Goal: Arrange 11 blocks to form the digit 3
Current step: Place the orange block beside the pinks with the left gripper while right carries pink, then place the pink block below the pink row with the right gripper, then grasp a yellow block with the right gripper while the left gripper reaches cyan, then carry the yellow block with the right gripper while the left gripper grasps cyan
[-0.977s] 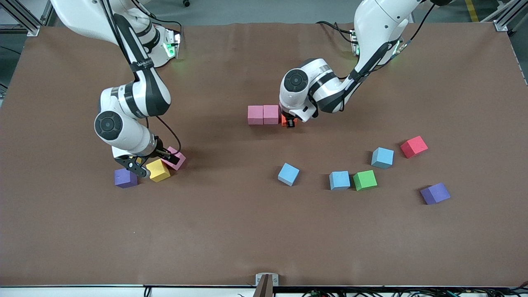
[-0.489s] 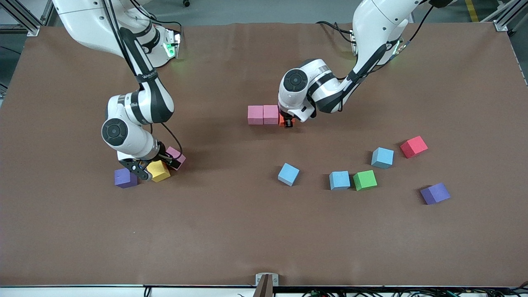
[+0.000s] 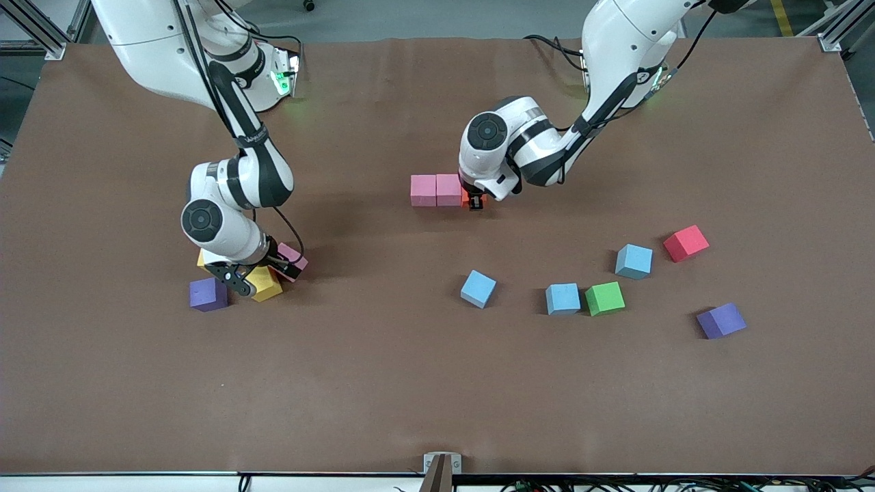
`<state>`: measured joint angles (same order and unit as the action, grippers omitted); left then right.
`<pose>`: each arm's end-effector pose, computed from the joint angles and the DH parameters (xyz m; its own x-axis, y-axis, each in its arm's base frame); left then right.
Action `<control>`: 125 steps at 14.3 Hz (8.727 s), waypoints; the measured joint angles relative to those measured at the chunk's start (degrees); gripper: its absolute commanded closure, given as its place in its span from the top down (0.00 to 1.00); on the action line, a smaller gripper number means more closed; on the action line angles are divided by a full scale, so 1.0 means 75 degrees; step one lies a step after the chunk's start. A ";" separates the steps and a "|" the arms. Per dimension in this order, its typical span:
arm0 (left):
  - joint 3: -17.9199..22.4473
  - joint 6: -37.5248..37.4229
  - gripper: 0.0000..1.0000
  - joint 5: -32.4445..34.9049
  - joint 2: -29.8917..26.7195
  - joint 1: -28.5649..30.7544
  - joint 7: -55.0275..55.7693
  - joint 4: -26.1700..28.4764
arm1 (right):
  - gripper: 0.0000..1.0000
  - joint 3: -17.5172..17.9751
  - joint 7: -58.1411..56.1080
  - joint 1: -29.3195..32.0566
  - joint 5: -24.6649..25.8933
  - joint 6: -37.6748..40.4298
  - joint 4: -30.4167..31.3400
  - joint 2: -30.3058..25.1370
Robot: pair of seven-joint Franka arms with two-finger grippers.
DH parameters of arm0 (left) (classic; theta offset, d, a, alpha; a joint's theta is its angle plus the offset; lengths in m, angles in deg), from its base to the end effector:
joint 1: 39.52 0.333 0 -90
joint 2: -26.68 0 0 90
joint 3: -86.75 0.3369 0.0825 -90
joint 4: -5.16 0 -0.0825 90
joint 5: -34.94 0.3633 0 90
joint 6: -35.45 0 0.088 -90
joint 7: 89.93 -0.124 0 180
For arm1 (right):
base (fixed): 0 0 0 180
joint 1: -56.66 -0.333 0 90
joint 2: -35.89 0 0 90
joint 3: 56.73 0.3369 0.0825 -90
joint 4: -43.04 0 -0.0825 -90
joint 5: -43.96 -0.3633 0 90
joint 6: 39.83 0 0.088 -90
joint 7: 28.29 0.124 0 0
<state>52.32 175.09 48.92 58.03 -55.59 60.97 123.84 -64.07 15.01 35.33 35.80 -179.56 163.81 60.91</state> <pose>0.3730 -0.4386 0.2174 -0.0483 0.9984 -0.0284 0.9861 0.0432 -0.1607 0.5473 0.1388 0.2187 0.8116 -0.5770 -0.0916 -0.5750 -0.8166 0.0498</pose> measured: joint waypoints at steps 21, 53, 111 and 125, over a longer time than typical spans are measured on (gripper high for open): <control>-0.0366 -0.1206 1.00 0.0000 -0.0874 -0.0028 0.0007 -0.0082 | 0.31 0.0236 -0.1131 -0.1939 -0.0133 0.1184 -0.1331 0.0115; -0.0254 -0.4425 1.00 0.0365 -0.1188 0.2602 -1.1048 -0.3745 | 0.35 0.0171 -0.0874 -0.4282 -0.0153 0.0890 -0.2632 0.1524; -0.0287 -0.3583 0.99 0.1076 0.0564 0.3012 -1.3544 -0.3612 | 0.52 0.0127 -0.9030 0.0711 0.0694 0.0496 -0.1164 0.0531; -0.0282 -0.3314 0.99 0.1488 0.0881 0.3001 -1.3577 -0.3426 | 0.27 0.0194 -0.7124 -0.0700 0.0241 0.2324 -0.2731 0.0450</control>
<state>50.20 150.23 60.07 64.64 -33.09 -40.86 98.14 -62.62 -38.42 30.08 37.61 -162.13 143.32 64.28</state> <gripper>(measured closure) 0.009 0.471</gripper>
